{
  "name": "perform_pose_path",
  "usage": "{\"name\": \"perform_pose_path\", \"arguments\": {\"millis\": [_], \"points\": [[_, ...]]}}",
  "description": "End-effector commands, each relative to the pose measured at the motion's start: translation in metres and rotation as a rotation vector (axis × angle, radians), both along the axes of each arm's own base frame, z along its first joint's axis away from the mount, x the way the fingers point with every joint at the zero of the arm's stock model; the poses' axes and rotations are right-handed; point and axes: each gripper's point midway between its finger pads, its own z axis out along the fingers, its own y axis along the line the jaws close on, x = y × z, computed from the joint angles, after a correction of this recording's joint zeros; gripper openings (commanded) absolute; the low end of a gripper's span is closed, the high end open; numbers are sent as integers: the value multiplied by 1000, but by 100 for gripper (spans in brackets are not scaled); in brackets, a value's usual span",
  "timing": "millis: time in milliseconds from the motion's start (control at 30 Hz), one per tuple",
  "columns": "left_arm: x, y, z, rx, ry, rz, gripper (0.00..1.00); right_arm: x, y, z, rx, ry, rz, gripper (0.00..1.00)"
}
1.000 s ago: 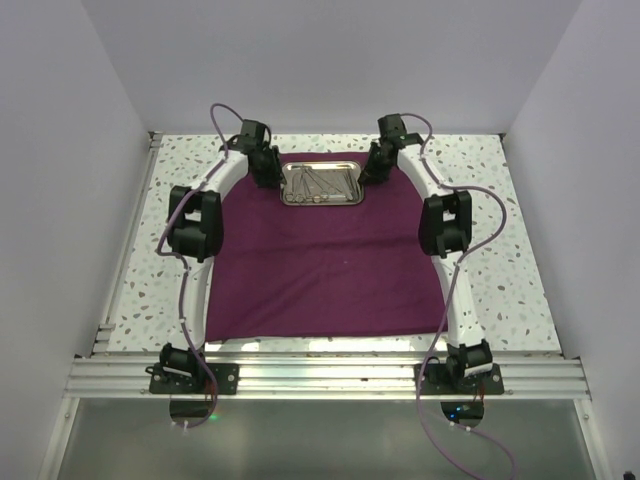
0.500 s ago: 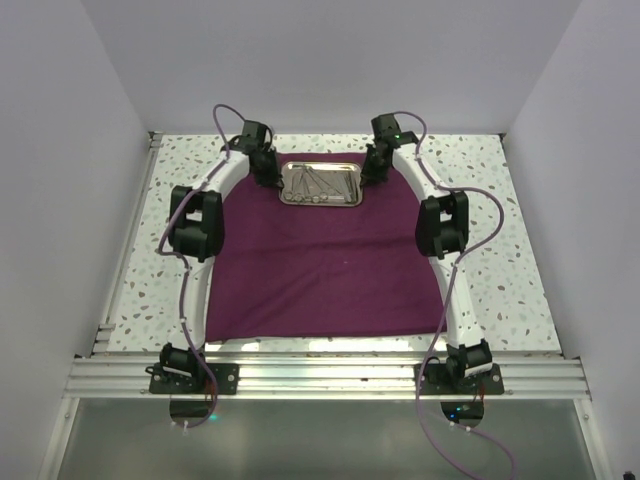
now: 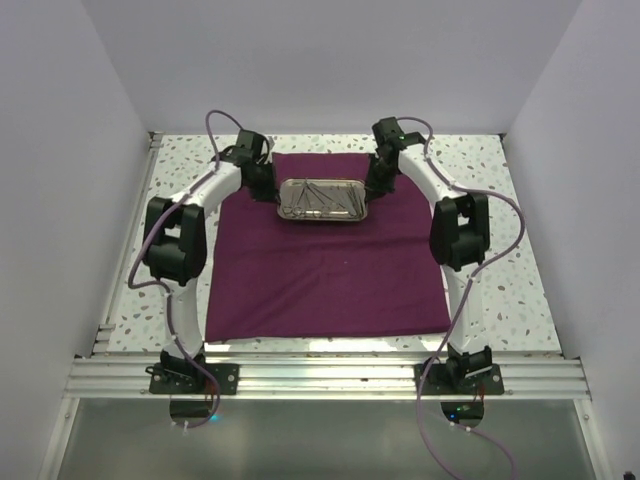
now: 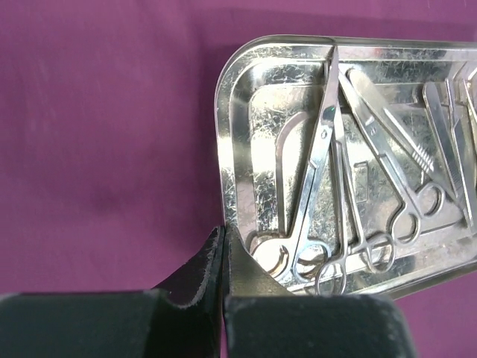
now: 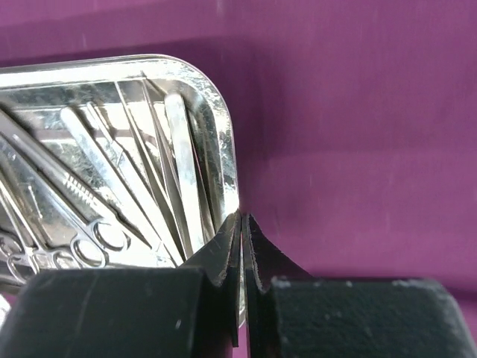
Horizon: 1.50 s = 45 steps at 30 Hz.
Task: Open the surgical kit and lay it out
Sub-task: Move the container from the surgical kit.
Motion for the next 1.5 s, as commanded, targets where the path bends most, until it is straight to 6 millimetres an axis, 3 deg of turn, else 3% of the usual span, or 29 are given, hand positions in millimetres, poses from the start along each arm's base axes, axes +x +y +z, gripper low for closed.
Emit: {"name": "perform_pose_path", "arguments": {"millis": [0, 33, 167, 333, 500, 533, 667, 700, 733, 1000, 1033, 1100, 1133, 1167, 1200, 1233, 1300, 1333, 1367, 1467], "points": [[-13, 1, 24, -17, -76, -24, 0, -11, -7, 38, 11, -74, -7, 0], [-25, 4, 7, -9, -39, -25, 0, -25, -10, 26, 1, -38, -6, 0], [-46, 6, -25, -14, 25, -23, 0, -45, -14, -6, -6, 14, -24, 0], [-41, 5, -52, 1, 70, -22, 0, -50, -16, -35, -34, 61, -32, 0], [-15, 7, -70, 47, 81, -4, 0, -35, -18, -59, -71, 69, -55, 0], [-12, 7, -72, 53, 87, -4, 0, -24, -15, -56, -63, 51, -60, 0], [13, 5, -73, 64, 66, 18, 0, -1, -12, -60, -78, 38, -89, 0], [24, 3, -65, 60, 40, 20, 0, 3, -11, -62, -79, 36, -93, 0], [25, 2, -66, 61, 51, 21, 0, 12, -10, -61, -75, 23, -100, 0], [30, 5, -64, 72, 47, 54, 0, 26, -10, -66, -72, -3, -128, 0], [31, 5, -61, 73, 40, 56, 0, 28, -8, -64, -60, -7, -118, 4], [34, 9, -47, 86, 8, 67, 0, 31, -6, -54, -51, -28, -111, 41], [36, 9, -40, 86, -8, 71, 0, 30, -8, -51, -54, -34, -115, 65], [38, 10, -32, 88, -26, 72, 2, 31, -11, -43, -67, -57, -118, 70], [40, 11, -16, 88, -59, 79, 9, 37, -11, -21, -52, -111, -122, 76], [43, 10, -5, 81, -89, 79, 13, 36, -14, -16, -52, -121, -125, 83], [47, 11, 20, 71, -148, 85, 28, 36, -19, 1, -50, -151, -134, 85], [49, 10, 28, 65, -171, 88, 36, 36, -19, 20, -44, -181, -134, 86], [50, 10, 38, 58, -191, 90, 49, 35, -21, 28, -43, -191, -137, 86], [51, 10, 48, 54, -208, 90, 64, 21, -23, 57, -25, -217, -136, 86]]}}
